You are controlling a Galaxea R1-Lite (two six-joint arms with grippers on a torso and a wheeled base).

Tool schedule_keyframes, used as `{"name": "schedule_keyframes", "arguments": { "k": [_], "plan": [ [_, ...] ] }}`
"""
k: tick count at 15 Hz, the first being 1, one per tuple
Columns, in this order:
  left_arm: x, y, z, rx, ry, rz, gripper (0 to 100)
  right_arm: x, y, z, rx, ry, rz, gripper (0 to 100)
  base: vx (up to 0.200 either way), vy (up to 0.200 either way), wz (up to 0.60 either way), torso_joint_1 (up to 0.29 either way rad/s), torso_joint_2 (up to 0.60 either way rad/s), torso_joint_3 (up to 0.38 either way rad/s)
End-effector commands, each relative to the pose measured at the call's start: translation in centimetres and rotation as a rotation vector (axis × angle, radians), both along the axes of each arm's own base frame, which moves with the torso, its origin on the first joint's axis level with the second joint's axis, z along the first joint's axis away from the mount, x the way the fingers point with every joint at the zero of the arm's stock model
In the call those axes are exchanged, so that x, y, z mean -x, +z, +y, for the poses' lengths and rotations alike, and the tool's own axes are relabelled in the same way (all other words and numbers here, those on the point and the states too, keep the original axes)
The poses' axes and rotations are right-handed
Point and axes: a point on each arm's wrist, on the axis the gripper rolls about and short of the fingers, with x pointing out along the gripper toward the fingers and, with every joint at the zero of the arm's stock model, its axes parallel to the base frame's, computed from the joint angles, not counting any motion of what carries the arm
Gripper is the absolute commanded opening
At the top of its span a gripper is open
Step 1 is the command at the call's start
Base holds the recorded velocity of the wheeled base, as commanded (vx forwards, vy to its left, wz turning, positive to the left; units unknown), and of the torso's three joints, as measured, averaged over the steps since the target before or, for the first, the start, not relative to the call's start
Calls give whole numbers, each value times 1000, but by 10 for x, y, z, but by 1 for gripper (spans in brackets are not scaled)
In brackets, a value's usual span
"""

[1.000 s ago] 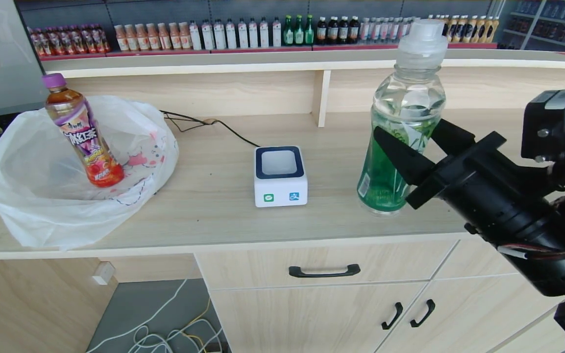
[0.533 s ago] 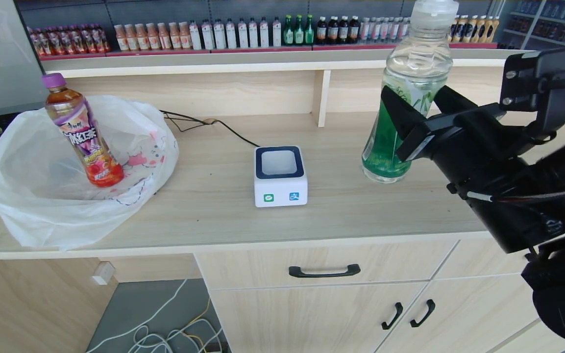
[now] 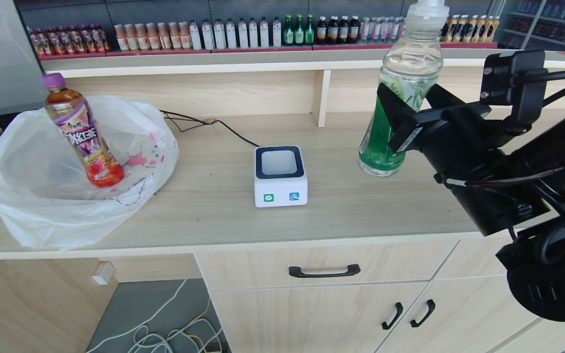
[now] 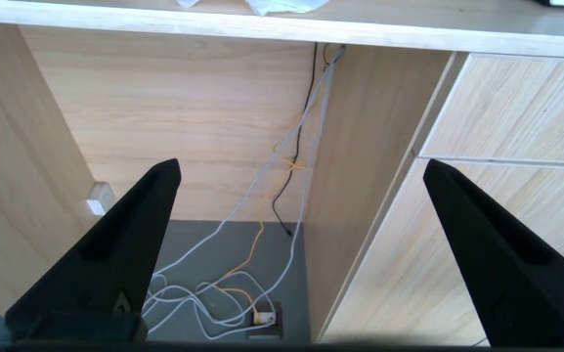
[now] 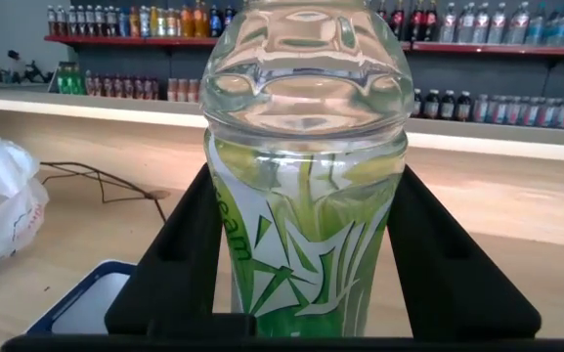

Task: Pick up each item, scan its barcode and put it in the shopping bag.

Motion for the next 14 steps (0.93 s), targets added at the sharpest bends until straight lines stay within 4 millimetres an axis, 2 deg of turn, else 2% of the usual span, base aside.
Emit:
{"name": "schedule_keyframes", "arguments": {
  "k": [1, 4, 14],
  "plan": [
    [0, 0, 0, 2, 0, 0, 100, -3, -1, -5, -4, -15, 3, 0, 0, 200, 0, 2, 2, -2],
    [0, 0, 0, 0, 2, 0, 100, -5, 4, -14, -41, -22, -4, 0, 0, 200, 0, 2, 4, -1],
    [0, 0, 0, 2, 0, 0, 100, -1, 10, -17, -53, -19, -23, 0, 0, 200, 0, 2, 2, 1]
  ]
}}
